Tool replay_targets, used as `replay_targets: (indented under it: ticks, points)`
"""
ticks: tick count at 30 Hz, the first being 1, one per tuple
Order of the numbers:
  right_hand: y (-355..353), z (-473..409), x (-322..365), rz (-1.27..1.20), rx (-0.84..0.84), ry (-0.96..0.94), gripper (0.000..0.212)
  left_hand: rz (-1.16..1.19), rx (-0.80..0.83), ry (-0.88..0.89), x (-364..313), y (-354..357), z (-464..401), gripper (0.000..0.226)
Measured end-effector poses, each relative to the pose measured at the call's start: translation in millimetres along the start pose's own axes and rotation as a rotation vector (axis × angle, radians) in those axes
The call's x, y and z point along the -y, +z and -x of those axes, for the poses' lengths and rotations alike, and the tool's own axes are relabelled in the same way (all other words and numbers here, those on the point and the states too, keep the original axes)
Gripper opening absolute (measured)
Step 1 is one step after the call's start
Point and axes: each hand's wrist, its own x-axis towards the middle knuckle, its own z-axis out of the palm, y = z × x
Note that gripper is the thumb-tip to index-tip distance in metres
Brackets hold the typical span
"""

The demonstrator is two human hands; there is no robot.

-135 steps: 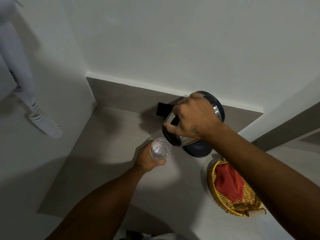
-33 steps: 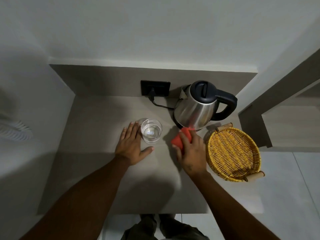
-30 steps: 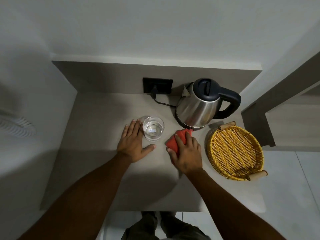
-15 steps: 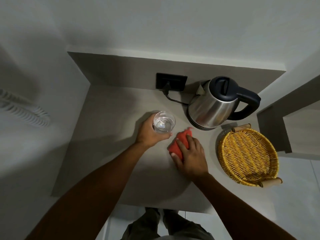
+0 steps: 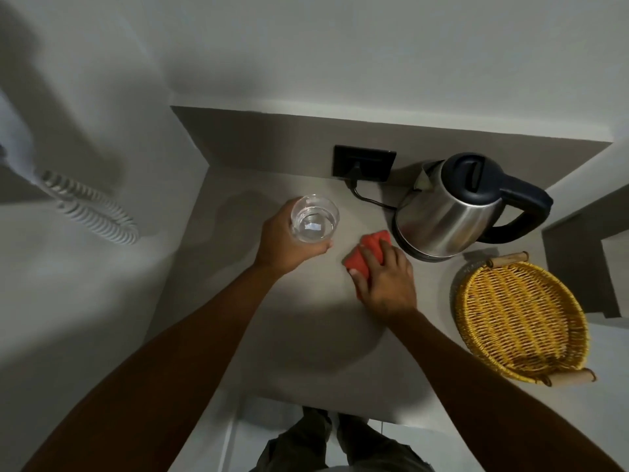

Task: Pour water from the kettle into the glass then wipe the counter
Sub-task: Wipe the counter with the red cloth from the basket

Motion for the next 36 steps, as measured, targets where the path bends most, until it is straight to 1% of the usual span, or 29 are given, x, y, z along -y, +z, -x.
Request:
replay_targets:
  ticks: [2,4,6,9,11,13,16,19,22,25,28,36]
  points:
    - [3,32,-11,0.008,0.036,0.004,0.065,0.008,0.003,-0.033,4,0,3,0.082]
    - [10,62,-8,-0.010,0.086,-0.056,0.066,0.024,-0.003,-0.055,6,1,7,0.082]
    - [15,76,6,-0.041,0.118,-0.127,0.063,0.027,-0.002,-0.057,7,3,11,0.083]
    - [19,53,37,-0.057,0.114,-0.224,0.060,0.032,0.008,-0.052,6,3,16,0.083]
    - [17,22,52,-0.041,0.103,-0.239,0.060,0.034,0.029,-0.027,5,2,17,0.079]
    - [13,-3,56,-0.043,0.103,-0.196,0.060,0.028,0.044,-0.017,3,2,17,0.078]
    - [7,-20,43,-0.029,0.060,-0.118,0.059,0.015,0.049,-0.030,3,4,18,0.081]
    - [-2,-13,14,0.016,-0.003,0.001,0.061,0.046,0.073,-0.070,4,14,19,0.086]
    - [-5,13,-14,0.031,-0.035,0.096,0.063,0.077,0.076,-0.094,5,30,23,0.085]
    - [-6,31,-27,0.045,-0.056,0.135,0.064,0.094,0.091,-0.102,3,44,26,0.086]
    - [-5,37,-27,0.057,-0.064,0.171,0.064,0.108,0.112,-0.097,-1,55,30,0.085]
    - [-8,37,-21,0.045,-0.052,0.187,0.065,0.125,0.131,-0.072,-3,65,35,0.085]
